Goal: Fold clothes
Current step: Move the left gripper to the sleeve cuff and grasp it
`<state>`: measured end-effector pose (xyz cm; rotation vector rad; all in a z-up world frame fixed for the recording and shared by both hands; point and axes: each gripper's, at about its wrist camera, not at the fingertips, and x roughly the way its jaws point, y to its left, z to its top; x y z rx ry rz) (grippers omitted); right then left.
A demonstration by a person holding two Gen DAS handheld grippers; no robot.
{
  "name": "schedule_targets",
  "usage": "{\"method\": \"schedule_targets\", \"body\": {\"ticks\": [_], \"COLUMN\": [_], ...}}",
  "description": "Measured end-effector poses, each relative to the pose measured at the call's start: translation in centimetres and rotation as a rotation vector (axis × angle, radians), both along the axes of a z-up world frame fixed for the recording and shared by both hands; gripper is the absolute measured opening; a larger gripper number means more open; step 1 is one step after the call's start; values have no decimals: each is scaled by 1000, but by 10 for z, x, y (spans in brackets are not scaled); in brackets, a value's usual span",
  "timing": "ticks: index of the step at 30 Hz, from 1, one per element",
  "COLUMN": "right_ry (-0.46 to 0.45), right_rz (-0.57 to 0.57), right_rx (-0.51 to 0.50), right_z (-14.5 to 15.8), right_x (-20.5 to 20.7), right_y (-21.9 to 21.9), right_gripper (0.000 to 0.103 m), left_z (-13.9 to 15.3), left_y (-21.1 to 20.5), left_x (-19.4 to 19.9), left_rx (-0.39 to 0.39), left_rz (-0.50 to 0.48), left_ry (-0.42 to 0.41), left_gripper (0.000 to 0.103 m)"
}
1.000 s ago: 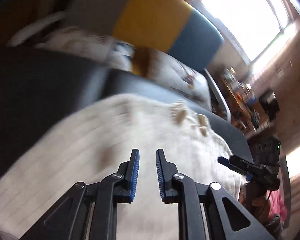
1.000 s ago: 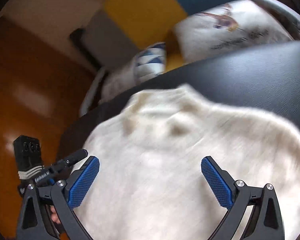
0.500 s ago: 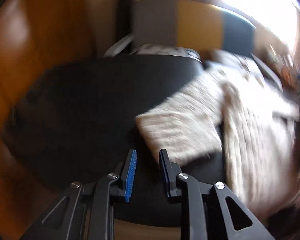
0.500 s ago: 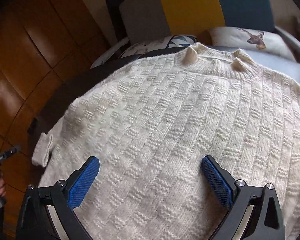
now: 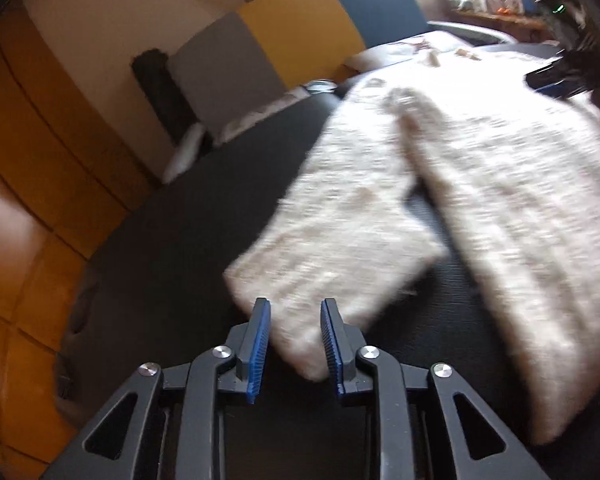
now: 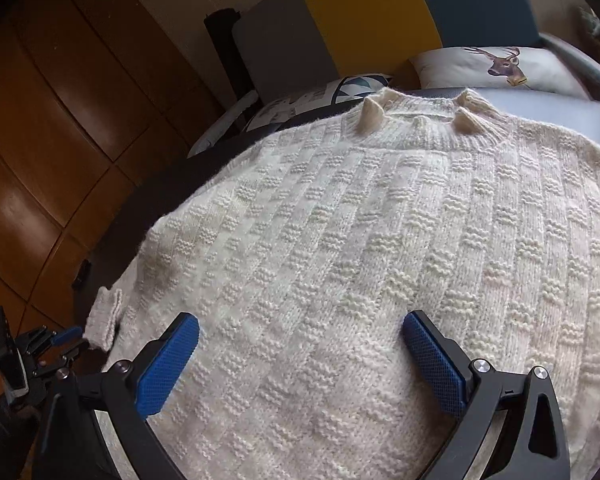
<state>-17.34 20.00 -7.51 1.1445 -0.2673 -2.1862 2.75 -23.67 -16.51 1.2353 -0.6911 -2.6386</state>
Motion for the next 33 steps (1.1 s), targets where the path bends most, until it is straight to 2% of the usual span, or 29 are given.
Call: {"method": "schedule_targets", "body": {"ticks": [2,4,6,7,9,11,13,16,19,24,28,30,31,32,33], "right_ry": [0,0,2,2,2,1,-1,-6,-13,-17,-17,-17,-17,-17,-17], "right_rz": [3,2,2,2,2,1,0,-2,-5,-7,-8,-8,-8,-8,-8], "right_rx": [1,1,-2,-4,-10,-17,-31,-57,-91,-115,-110,-109,-109,-109,-109], "right_z": [0,-1,-2,-2,-2,-3,-3,-3,-4,-4,-4,-4,-4,-4,-4], "right_x": [0,-1,-1,-1,-1,-2,-2,-3,-3,-3,-3,-4,-4,-4,-4], "right_y": [1,1,1,1,1,2,4,7,12,15,14,14,14,14,14], "right_gripper": [103,103,103,103,103,103,103,103,103,103,103,103,103,103,103], "left_z": [-4,1,8,10,12,12,17,30,29,9,3,-3,-4,-2,6], "left_y": [-17,-30,-41,-47,-63,-70,-67,-58,-49,-38,-24,-21,-23,-30,-44], "left_x": [-12,-15,-13,-11,-13,-9,0,17,26,18,14,5,2,-1,-3], "left_rx": [55,146,232,283,379,415,419,402,376,316,175,75,60,114,224], "left_rz": [26,50,70,88,151,177,152,79,9,-27,-62,-66,-52,-29,17], "left_ry": [-25,-19,-2,7,20,22,22,27,-37,-121,-128,-125,-119,-110,-77], "left_gripper": [27,26,16,3,2,1,2,29,29,29,29,30,23,10,6]}}
